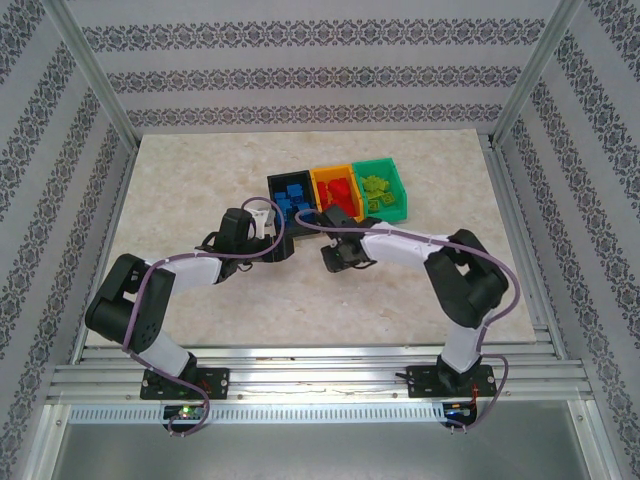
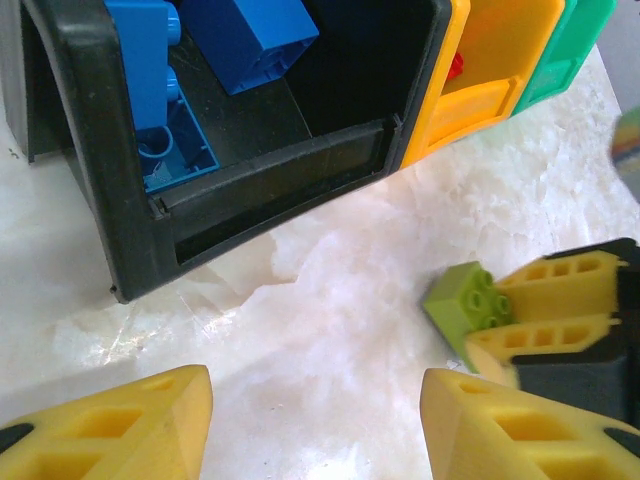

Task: Sort the legos into containers by color
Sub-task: Pick up the lego from the center of the table, then place the lego in the container.

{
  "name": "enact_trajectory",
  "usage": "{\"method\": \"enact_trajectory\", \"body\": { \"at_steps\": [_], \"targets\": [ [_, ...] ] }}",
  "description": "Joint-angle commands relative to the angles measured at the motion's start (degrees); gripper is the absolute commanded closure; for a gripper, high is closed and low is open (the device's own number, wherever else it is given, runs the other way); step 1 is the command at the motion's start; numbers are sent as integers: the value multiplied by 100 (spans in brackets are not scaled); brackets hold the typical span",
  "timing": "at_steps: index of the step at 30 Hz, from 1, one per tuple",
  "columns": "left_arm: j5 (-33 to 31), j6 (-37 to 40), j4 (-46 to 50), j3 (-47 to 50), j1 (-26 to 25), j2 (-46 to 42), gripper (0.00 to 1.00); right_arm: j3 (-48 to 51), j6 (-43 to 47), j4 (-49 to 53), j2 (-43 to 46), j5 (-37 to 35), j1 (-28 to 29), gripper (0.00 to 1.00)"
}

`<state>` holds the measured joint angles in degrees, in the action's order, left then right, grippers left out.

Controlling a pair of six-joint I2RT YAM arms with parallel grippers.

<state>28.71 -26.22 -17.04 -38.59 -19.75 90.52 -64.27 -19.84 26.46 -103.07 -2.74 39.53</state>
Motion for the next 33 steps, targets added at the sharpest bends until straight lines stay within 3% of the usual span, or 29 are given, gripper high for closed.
{"method": "enact_trajectory", "body": {
  "at_steps": [1, 8, 19, 26, 33],
  "targets": [
    [148, -91, -79, 73, 68, -68, 42, 548, -219, -216, 566, -173, -236, 71],
    [120, -129, -250, 166, 69, -72, 43, 1577, -481, -775, 1484, 83, -862, 72],
    [-44, -58, -258, 234, 74, -205, 43, 2268, -614, -1312, 2654, 535, -1742, 73],
    [15, -83, -285, 229, 69, -161, 43, 1701, -522, -1478, 2611, 761, -2126, 73],
    [7, -59, -260, 220, 68, -172, 42, 471, -340, -1484, 1652, 987, -2462, 72]
  ]
}}
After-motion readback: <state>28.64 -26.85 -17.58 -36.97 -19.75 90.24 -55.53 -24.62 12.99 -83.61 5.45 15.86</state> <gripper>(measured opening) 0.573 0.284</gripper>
